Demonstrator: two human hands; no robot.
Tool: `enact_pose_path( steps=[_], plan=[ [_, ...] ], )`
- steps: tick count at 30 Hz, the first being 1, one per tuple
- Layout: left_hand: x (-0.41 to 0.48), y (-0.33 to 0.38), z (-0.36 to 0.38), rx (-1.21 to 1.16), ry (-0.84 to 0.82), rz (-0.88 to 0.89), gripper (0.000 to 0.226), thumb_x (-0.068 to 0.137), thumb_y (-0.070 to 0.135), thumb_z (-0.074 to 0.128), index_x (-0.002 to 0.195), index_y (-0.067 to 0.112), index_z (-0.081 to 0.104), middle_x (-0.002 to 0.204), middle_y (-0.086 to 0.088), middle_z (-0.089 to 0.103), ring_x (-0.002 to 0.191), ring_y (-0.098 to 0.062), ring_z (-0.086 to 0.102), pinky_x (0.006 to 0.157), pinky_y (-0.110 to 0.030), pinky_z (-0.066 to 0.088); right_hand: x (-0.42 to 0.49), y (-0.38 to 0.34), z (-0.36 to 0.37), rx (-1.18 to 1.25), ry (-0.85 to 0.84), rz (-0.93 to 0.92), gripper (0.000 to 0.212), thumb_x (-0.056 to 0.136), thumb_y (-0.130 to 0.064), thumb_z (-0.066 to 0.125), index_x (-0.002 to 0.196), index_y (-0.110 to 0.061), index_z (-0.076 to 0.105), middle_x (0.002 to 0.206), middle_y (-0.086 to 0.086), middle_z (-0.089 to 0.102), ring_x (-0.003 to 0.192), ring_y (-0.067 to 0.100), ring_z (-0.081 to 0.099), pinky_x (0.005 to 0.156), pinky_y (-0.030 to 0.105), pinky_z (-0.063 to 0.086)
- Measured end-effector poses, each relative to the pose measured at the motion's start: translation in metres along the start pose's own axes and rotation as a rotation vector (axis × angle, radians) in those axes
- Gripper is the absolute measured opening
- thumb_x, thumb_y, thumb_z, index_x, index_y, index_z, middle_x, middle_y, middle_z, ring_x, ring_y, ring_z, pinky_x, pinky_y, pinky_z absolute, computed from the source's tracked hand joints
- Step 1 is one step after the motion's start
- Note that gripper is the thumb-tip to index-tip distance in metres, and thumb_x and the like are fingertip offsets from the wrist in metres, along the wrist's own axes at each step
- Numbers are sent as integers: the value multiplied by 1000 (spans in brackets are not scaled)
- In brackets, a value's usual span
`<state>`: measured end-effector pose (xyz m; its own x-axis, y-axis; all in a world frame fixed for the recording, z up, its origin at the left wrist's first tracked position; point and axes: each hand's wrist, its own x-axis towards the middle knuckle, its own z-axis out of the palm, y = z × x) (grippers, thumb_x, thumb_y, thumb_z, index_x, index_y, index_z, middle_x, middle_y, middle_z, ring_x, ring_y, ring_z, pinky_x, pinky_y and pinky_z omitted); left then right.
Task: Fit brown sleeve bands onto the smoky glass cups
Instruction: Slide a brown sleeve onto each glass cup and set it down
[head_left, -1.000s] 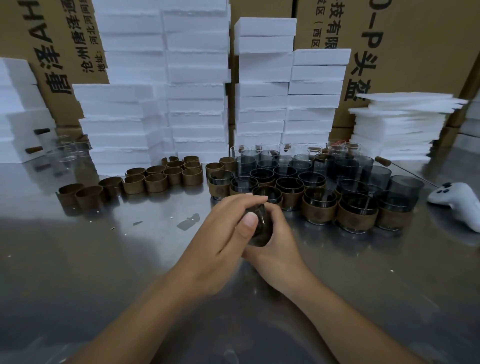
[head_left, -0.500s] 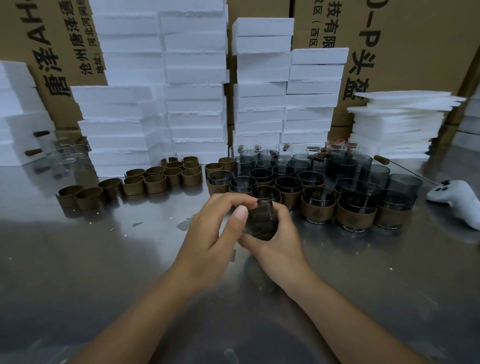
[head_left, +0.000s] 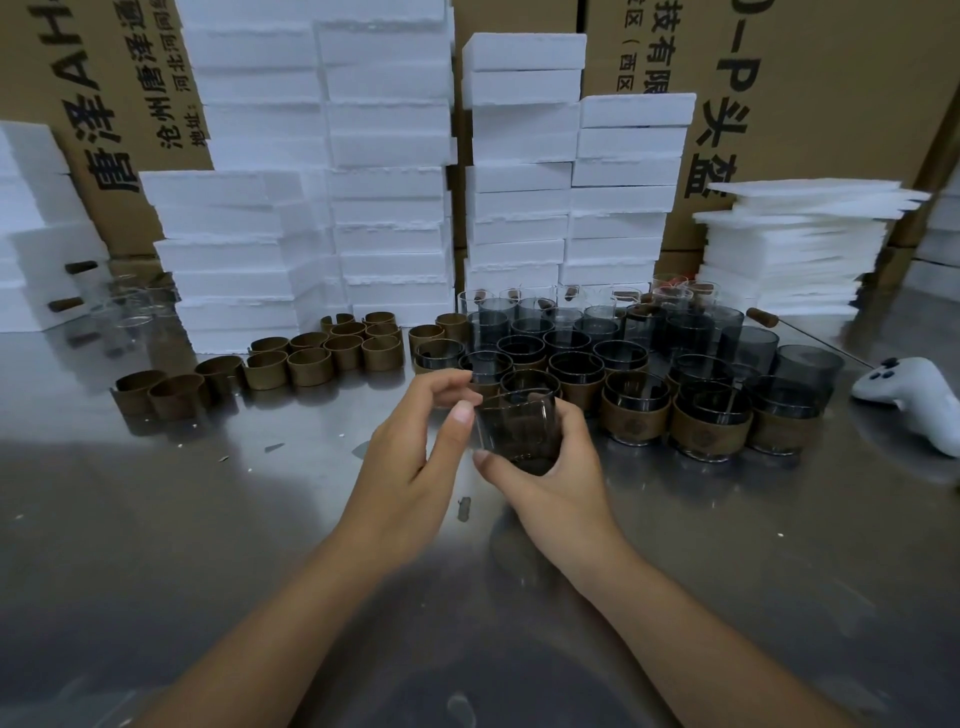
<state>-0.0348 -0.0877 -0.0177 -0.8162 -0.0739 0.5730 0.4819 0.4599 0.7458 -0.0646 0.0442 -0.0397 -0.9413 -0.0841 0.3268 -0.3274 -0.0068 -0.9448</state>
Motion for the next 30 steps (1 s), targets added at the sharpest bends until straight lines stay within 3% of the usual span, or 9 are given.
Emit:
enact_pose_path(
  steps=[10,15,20,25,30],
  plan=[
    [2,-8,7,-61,-92,-81,62,84,64,29,133,30,46,124,20,58,115,14,47,86,2,33,0,3,2,-14,-43,-11,57,72,-14,81,117,-30,50,97,-14,67,90,-2,64,73,11,49],
    [4,-6,13,-134,-69,-92,51,89,54,32,130,30,50,119,21,61,104,17,52,77,2,38,1,6,3,-3,-71,-16,57,69,-15,80,115,-33,50,101,-12,67,93,1,65,74,17,51],
    [8,-4,19,-112,-83,-75,40,88,51,35,121,36,52,118,18,60,112,9,51,86,-3,38,1,5,5,29,-66,-29,59,65,-22,81,114,-33,50,96,-11,69,89,1,66,71,15,50],
    [11,2,20,-62,-110,-12,39,87,57,35,119,41,49,120,13,59,118,-1,51,100,-23,41,0,3,4,9,-87,-47,61,67,-17,82,118,-25,50,97,-10,68,89,0,65,70,13,50],
    [4,7,18,20,-145,122,35,90,53,35,122,45,46,123,17,55,122,-6,49,98,-33,45,2,3,2,-21,-87,-41,61,68,-11,81,118,-26,49,97,-12,66,90,-2,64,72,16,51]
  ],
)
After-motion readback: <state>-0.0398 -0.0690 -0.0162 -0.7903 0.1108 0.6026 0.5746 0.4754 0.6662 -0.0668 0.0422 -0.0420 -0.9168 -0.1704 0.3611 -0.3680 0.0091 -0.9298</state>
